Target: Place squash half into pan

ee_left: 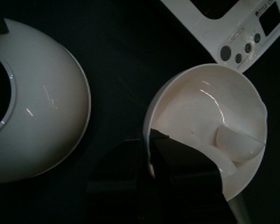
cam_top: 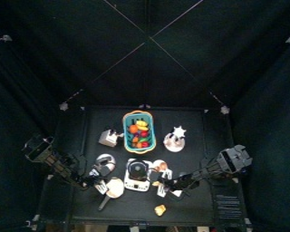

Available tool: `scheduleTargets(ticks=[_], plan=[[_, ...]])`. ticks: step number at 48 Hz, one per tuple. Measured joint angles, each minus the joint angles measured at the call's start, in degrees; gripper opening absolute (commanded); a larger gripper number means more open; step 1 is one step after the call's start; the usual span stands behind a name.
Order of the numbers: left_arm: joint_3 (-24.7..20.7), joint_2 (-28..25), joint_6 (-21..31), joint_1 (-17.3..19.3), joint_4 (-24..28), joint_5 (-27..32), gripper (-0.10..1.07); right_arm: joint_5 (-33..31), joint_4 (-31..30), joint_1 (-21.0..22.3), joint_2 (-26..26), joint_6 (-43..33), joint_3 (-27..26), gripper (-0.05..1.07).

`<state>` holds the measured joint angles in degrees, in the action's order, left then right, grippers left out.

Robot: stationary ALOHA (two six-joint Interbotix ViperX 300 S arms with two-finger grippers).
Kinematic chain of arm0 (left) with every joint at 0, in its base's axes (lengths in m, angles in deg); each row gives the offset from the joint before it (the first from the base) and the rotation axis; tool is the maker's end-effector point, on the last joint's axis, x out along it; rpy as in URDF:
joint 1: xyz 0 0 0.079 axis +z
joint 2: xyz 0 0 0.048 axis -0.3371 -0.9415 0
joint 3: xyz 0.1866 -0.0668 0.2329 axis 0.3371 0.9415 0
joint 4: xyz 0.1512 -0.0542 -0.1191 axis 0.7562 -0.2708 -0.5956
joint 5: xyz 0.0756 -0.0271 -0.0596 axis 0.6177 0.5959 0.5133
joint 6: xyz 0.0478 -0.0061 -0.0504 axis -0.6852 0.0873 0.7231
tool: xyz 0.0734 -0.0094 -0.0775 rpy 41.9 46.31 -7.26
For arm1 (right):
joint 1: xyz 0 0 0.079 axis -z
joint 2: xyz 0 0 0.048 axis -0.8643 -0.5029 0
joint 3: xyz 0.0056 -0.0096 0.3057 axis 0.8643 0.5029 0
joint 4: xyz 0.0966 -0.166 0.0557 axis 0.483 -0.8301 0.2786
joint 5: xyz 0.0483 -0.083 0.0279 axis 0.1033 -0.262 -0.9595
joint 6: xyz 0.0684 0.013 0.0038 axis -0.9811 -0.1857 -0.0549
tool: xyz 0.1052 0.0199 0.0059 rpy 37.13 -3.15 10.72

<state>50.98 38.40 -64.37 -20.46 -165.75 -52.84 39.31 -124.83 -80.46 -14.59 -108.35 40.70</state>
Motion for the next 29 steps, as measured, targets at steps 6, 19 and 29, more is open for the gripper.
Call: scheduleTargets(ticks=[6, 19, 29], plan=[[0.1, 0.0, 0.0, 0.1, 0.0, 0.1, 0.49, 0.0, 0.0, 0.0, 0.0, 0.1, 0.0, 0.76], [0.3, 0.0, 0.1, 0.3, 0.2, 0.6, 0.67, 0.0, -0.3, 0.0, 1.3, 0.3, 0.0, 0.76], [0.4, 0.1, 0.0, 1.2, 1.1, 0.3, 0.80, 0.0, -0.3, 0.0, 1.4, 0.3, 0.0, 0.76]])
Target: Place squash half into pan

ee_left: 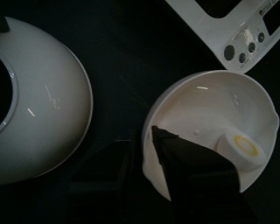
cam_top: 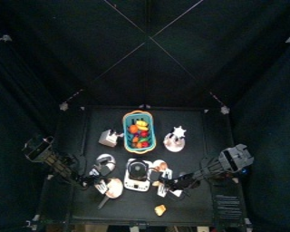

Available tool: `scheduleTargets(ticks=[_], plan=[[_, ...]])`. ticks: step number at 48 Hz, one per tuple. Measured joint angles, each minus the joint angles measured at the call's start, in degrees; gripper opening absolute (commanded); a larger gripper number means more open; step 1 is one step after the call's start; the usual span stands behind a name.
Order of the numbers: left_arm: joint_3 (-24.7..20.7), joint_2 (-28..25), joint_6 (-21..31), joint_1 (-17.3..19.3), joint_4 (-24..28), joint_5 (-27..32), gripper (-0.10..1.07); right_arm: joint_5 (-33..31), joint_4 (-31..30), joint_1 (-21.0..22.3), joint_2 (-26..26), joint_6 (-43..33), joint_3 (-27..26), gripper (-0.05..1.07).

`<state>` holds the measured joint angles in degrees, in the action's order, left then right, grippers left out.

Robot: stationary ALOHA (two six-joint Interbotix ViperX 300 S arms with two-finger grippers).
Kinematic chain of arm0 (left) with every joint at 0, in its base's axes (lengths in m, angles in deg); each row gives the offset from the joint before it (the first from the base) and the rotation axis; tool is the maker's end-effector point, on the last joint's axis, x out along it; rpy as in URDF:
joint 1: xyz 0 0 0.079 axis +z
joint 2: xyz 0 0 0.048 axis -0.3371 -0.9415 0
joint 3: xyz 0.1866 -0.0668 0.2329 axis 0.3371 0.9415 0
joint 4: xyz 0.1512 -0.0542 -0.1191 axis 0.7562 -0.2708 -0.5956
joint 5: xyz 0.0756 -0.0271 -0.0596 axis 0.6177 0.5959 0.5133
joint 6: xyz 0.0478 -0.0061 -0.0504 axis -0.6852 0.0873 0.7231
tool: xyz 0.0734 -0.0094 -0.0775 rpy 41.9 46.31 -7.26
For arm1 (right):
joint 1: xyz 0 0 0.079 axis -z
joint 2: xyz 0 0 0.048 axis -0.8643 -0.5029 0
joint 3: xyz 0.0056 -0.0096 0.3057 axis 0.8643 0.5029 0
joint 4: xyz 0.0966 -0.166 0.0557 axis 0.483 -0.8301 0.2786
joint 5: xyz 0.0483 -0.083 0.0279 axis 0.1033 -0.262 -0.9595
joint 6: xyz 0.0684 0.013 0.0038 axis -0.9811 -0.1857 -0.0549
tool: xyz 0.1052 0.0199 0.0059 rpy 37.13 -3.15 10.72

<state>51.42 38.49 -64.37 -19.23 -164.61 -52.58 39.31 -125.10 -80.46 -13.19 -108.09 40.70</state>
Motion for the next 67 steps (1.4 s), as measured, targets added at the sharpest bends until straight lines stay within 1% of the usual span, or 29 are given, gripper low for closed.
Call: scheduleTargets(ticks=[9, 18, 28, 38, 45, 51, 55, 60, 67], plan=[[-0.1, 1.1, 0.1, 0.4, 3.1, -2.5, 0.80, -0.1, -0.5, 0.1, -0.1, 0.4, -0.1, 0.76], [-0.2, 4.1, 0.3, 0.4, 6.7, -6.9, 0.80, -0.1, -4.6, 0.0, 0.4, 0.4, -1.8, 0.76], [-0.4, 7.0, 0.4, 0.4, 11.1, -12.1, 0.80, 1.1, -12.0, 0.1, -0.2, 0.5, -7.0, 0.76], [-1.1, 9.8, 0.5, 0.3, 16.7, -16.5, 0.80, 3.9, -19.1, 0.1, -4.7, 0.5, -13.5, 0.76], [-1.1, 11.3, 0.9, -0.4, 20.9, -18.7, 0.80, 6.1, -21.7, 0.1, -8.4, 0.6, -18.3, 0.76], [-1.1, 12.3, 3.8, -0.7, 26.6, -20.7, 0.80, 7.2, -23.2, 0.1, -12.0, 0.5, -22.4, 0.76], [0.4, 13.1, 6.9, -0.7, 30.6, -21.4, 0.80, 7.6, -23.9, 0.1, -14.4, 0.5, -24.9, 0.76], [2.5, 14.3, 11.3, -0.8, 32.0, -22.5, 0.80, 7.9, -24.3, 0.2, -16.8, 0.6, -27.5, 0.76], [5.4, 15.8, 15.9, -0.8, 32.8, -25.0, 0.80, 8.0, -24.5, 0.6, -19.3, 0.5, -30.1, 0.76]])
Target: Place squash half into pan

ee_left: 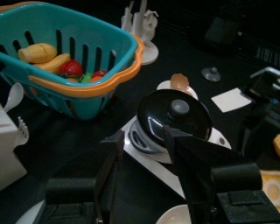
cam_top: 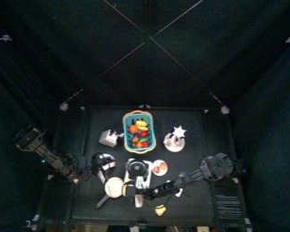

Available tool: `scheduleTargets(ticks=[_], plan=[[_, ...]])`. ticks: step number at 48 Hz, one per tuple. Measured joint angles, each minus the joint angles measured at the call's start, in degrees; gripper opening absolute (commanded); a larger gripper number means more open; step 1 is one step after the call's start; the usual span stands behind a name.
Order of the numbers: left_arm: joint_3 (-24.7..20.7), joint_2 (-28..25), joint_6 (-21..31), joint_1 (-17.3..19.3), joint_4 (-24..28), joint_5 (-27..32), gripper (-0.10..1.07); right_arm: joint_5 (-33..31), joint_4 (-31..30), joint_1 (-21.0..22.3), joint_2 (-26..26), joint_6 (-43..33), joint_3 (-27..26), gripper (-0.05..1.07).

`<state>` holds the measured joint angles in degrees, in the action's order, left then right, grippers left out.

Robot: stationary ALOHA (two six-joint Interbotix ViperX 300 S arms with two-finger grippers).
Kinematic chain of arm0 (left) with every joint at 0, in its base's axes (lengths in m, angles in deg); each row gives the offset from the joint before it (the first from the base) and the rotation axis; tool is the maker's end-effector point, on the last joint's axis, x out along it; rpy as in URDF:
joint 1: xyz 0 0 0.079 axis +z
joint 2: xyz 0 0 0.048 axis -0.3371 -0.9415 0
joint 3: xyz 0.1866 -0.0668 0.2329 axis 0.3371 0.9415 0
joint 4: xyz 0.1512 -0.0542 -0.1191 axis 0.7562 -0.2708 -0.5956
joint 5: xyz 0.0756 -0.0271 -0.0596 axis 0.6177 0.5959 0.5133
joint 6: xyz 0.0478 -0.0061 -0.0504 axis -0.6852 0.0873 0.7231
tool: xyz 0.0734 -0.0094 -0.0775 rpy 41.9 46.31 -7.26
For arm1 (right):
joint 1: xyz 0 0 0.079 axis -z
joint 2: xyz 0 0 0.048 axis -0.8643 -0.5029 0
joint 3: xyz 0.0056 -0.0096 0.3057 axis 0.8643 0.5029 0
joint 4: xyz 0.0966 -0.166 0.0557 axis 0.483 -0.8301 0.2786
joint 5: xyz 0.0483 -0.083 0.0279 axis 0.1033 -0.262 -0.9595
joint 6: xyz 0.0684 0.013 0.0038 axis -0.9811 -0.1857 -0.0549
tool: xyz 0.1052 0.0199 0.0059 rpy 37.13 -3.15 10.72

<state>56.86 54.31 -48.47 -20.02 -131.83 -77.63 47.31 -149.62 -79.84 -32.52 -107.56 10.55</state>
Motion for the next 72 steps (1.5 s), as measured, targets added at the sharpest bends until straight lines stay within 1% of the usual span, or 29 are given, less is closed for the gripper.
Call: scheduleTargets(ticks=[7, 14, 26, 29, 41, 46, 72], plan=[[1.7, 0.4, 2.2, 0.1, 1.5, -0.6, 0.80, 0.7, 0.1, 1.0, -1.9, 0.0, -1.7, 0.77], [1.8, 0.4, 2.4, 0.3, 2.4, -0.6, 0.80, 1.8, 0.8, 2.4, -4.0, 0.0, -3.2, 0.77], [1.8, 0.4, 2.4, 0.4, 2.4, -0.6, 0.80, 2.0, 2.3, 4.2, -6.9, 0.0, -5.7, 0.78], [1.8, 0.4, 2.4, 0.4, 2.4, -0.6, 0.80, 2.0, 2.5, 4.5, -7.2, 0.1, -5.7, 0.80], [1.8, 0.4, 2.5, 0.4, 2.5, -0.7, 0.80, 2.9, 2.7, 4.7, -7.4, 0.0, -5.8, 0.97], [1.8, 0.4, 2.4, 0.4, 2.5, -0.7, 0.80, 3.0, 2.7, 4.7, -7.3, 0.0, -5.9, 1.01], [1.8, 0.4, 2.5, 0.4, 2.5, 0.2, 0.80, 2.5, 3.3, 4.7, -7.3, 0.0, -5.7, 1.01]])
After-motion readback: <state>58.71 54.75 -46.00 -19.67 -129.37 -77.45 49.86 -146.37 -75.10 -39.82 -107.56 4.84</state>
